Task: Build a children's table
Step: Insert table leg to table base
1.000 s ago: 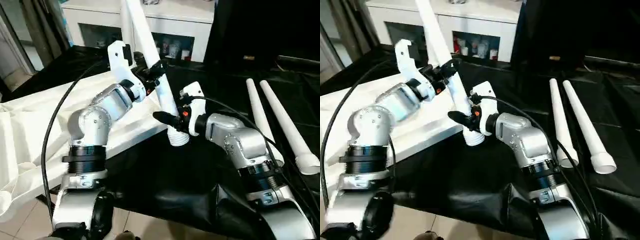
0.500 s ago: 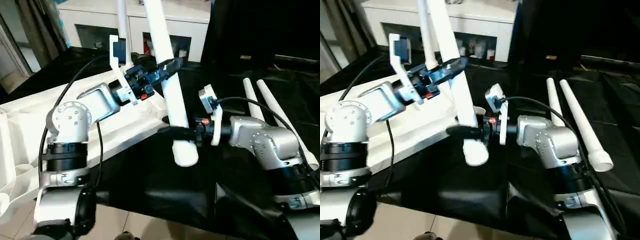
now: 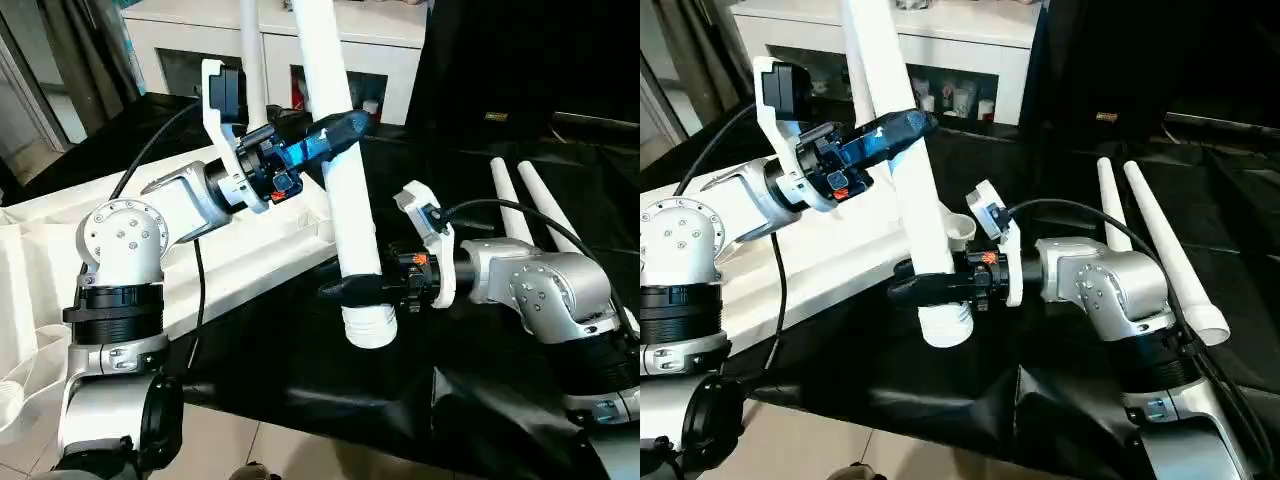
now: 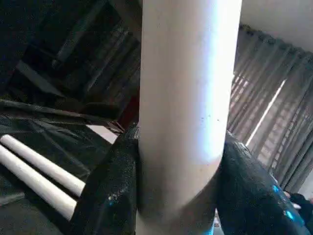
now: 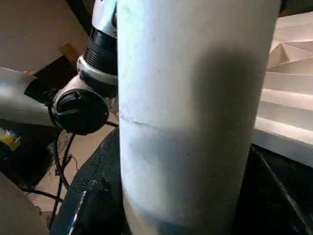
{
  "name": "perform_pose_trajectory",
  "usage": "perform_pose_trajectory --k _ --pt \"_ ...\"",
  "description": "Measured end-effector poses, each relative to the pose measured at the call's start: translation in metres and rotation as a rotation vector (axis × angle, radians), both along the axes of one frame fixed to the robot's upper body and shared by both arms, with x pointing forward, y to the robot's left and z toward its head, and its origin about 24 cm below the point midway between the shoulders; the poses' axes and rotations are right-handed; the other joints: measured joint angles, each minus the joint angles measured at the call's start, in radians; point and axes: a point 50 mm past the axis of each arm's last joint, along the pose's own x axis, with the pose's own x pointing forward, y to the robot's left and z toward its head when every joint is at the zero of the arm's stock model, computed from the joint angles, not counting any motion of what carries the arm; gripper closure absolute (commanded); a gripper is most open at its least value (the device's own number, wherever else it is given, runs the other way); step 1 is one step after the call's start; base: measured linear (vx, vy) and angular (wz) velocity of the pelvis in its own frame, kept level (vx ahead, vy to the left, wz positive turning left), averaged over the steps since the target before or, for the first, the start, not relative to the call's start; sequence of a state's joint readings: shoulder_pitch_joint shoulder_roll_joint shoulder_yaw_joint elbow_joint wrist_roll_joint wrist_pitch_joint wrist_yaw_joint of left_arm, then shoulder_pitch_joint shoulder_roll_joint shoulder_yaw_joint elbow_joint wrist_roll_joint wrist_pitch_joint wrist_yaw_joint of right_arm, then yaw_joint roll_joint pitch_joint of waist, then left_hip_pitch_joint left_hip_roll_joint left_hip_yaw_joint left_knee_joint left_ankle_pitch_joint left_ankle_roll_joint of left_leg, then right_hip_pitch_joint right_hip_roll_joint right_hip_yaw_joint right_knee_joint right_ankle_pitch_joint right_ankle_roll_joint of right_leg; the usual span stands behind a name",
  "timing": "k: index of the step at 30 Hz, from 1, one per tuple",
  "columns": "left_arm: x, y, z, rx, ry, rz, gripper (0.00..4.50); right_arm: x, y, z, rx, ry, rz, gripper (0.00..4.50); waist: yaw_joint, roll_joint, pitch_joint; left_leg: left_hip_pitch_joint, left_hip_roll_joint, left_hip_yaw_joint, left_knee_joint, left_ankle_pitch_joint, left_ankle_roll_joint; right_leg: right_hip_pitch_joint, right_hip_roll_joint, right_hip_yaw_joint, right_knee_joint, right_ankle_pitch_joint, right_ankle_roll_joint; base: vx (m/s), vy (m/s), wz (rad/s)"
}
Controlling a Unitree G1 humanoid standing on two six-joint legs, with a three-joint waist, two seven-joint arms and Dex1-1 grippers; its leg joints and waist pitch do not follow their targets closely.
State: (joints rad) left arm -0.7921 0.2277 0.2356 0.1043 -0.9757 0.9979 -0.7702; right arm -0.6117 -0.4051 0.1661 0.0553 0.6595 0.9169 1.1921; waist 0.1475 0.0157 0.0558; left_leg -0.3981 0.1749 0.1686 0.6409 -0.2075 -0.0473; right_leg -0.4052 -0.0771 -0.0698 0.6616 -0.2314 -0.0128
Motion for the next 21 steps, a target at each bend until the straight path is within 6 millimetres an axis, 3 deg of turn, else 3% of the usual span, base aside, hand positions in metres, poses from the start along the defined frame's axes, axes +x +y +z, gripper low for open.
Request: perform_pose_trajectory --k 2,3,6,8,15,21 --pt "0.004 -0.002 -0.001 0.009 0.010 0.043 2.72 0.003 0.003 -0.002 0.002 -0.001 -0.029 2.53 -0.001 0.000 0.000 0.000 0.000 0.000 0.000 0.000 0.000 0.000 0.000 0.000 0.000 0.000 0.000 0.000 0.000 0.00" --pt "0.007 -0.003 -0.002 0.027 0.019 0.078 2.17 0.006 0.005 -0.004 -0.007 -0.003 -0.058 2.54 0.000 0.000 0.000 0.000 0.000 0.000 0.000 0.000 0.000 0.000 0.000 0.000 0.000 0.000 0.000 0.000 0.000 0.00" --pt "0.021 -0.003 -0.004 0.115 0.056 0.239 2.03 0.017 0.005 -0.013 -0.091 -0.024 -0.191 2.54 0.000 0.000 0.000 0.000 0.000 0.000 0.000 0.002 -0.001 0.001 0.000 0.000 0.000 0.001 0.000 0.000 0.000 0.00" --pt "0.028 0.000 -0.006 0.158 0.079 0.377 1.65 0.022 0.007 -0.022 -0.130 -0.005 -0.270 2.55 -0.003 0.000 0.000 0.000 0.000 0.000 0.000 0.002 -0.002 0.001 0.000 0.000 0.000 0.001 0.000 0.000 0.000 0.00" --pt "0.029 -0.011 -0.014 0.214 0.085 0.540 1.55 0.034 0.016 -0.027 -0.198 -0.103 -0.403 2.55 -0.003 0.000 0.000 -0.001 0.000 0.000 -0.001 0.003 -0.004 0.000 0.000 0.000 -0.001 0.001 0.000 0.000 0.000 0.00" --pt "0.029 -0.028 -0.037 0.293 0.184 0.635 1.55 0.045 0.032 -0.023 -0.232 -0.196 -0.490 2.55 -0.004 0.000 0.000 -0.001 0.000 -0.001 -0.001 0.003 -0.003 0.000 0.000 -0.001 -0.001 0.001 0.000 0.000 0.000 0.00"
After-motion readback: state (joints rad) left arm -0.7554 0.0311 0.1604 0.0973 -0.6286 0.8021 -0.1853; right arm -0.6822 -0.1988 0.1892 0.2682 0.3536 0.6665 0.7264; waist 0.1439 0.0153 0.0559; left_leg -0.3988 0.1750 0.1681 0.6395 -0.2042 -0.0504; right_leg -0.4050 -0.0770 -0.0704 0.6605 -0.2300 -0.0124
